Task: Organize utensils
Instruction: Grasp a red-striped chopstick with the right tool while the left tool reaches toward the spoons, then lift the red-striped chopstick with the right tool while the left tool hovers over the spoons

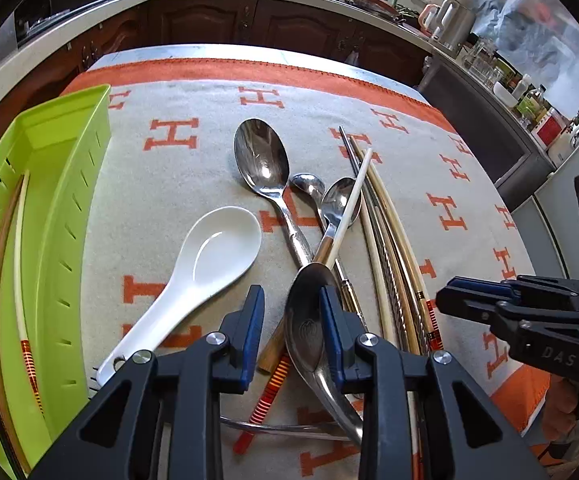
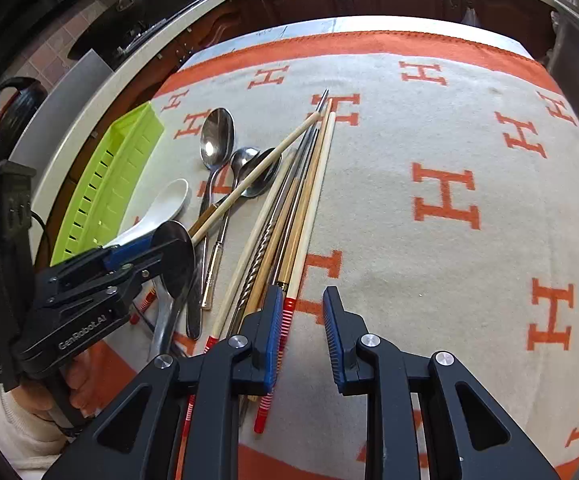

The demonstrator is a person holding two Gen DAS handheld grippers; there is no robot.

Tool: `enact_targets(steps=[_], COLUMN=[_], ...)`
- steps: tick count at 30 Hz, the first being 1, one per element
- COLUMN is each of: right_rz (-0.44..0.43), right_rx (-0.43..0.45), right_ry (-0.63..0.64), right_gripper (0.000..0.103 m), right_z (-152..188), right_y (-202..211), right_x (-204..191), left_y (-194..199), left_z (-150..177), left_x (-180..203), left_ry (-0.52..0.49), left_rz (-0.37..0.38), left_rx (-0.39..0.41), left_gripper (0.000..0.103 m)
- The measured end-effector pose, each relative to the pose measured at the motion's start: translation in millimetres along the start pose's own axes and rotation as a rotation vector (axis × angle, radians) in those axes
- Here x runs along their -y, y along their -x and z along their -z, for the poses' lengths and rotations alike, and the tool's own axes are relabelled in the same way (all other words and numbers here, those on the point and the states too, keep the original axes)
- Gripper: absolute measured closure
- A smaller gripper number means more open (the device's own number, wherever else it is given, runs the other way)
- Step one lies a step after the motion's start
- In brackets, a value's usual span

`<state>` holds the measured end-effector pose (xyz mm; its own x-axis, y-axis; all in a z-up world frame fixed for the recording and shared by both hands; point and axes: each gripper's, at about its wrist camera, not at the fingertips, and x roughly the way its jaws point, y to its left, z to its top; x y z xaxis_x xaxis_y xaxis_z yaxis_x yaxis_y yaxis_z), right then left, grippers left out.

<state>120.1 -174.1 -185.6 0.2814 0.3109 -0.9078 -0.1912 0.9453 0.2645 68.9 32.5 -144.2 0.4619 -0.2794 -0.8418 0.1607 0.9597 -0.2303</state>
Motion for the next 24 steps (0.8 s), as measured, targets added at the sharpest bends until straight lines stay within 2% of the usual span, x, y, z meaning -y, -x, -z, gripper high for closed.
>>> enact_targets(steps=[4,5,7,9,11,13,17,24], right_rz=[0.063,0.096,0.126,0.171,0.186,0.160,-0.002,-0.054], right_rx=[-0.005,0.004,0.011,0.004,0.014,0.001,-0.027,-0.043], right_ry=[0.049,0.067,0.084,0.097,0.113,0.078,-0.058,-0.075], right_gripper=[0.087,0.093,0.094,0.102,0.102,0.102,0.102,0.102], right_z=[-3,-3,-4,-2,-1,-3,-11,-17], right_y=[-11,-11,-10,-12,-9,-7,-2,-1], right_x=[-11,-14,-17,-16,-15,-11,5,2], left_y=[1,2,3,7,11,15,25,36], left_z=[-1,-2,-3,-5,-6,-9,-14,-17], left_x=[2,2,2,3,3,6,14,32], left_ry=[-0.020,-0.023,-0.024,-0.024,-0.026,-0.028,-0.045,-0.084], left_rz=[-0.023,-0.030,-0.042,-0.049,-0.049,-0.058,-0.053,-0.037], left_rx=[0.000,0.000,-0.001,0.005,0.010,0.013,0.023,0.032], left_gripper=[0.076,0.076,0.076,0.076,0.076,0.076,0.074,0.070])
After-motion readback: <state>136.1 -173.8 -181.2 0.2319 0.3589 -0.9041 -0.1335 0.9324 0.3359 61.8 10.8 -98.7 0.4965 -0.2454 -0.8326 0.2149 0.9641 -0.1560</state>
